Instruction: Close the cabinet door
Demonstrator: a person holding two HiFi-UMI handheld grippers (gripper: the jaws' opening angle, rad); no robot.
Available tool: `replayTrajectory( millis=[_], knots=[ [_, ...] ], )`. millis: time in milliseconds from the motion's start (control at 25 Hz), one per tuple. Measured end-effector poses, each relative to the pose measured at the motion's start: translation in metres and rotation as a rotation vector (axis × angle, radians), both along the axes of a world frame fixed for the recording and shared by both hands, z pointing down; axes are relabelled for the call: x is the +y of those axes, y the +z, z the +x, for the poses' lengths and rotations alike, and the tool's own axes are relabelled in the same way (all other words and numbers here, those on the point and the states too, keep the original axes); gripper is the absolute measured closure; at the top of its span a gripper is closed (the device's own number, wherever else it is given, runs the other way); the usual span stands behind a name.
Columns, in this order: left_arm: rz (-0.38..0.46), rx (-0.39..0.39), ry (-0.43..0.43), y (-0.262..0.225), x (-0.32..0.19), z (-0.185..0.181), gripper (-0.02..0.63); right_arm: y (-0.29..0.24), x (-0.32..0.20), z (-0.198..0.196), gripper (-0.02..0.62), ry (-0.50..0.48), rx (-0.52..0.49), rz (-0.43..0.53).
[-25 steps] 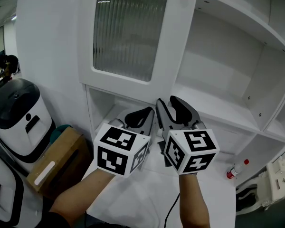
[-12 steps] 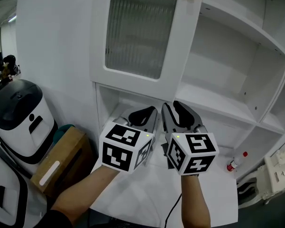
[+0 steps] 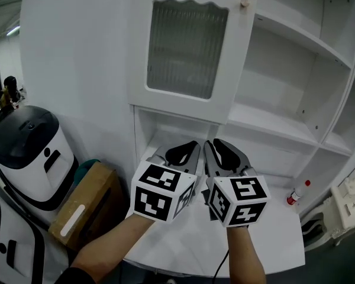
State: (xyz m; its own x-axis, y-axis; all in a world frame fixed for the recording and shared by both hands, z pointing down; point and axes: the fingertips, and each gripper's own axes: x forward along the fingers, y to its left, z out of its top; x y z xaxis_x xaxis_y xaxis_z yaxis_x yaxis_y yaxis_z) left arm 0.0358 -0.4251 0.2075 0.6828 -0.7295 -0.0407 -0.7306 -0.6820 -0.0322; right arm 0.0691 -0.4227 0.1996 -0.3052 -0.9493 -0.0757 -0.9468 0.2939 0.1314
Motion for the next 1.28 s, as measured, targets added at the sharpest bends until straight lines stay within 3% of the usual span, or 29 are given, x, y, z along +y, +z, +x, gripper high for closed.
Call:
replayTrajectory(
  millis=[680,1280],
  knots=[
    [0.0,0.001,0.046,0.004,0.044,-0.064,0.594,0.004,0.053,-0.066,0.566,0.056,0.0,0.009],
    [0.008,-0.002,0.086,0.009,0.07,-0.083,0.594,0.005,0.08,-0.089,0.571,0.092,0.0,0.02]
  ],
)
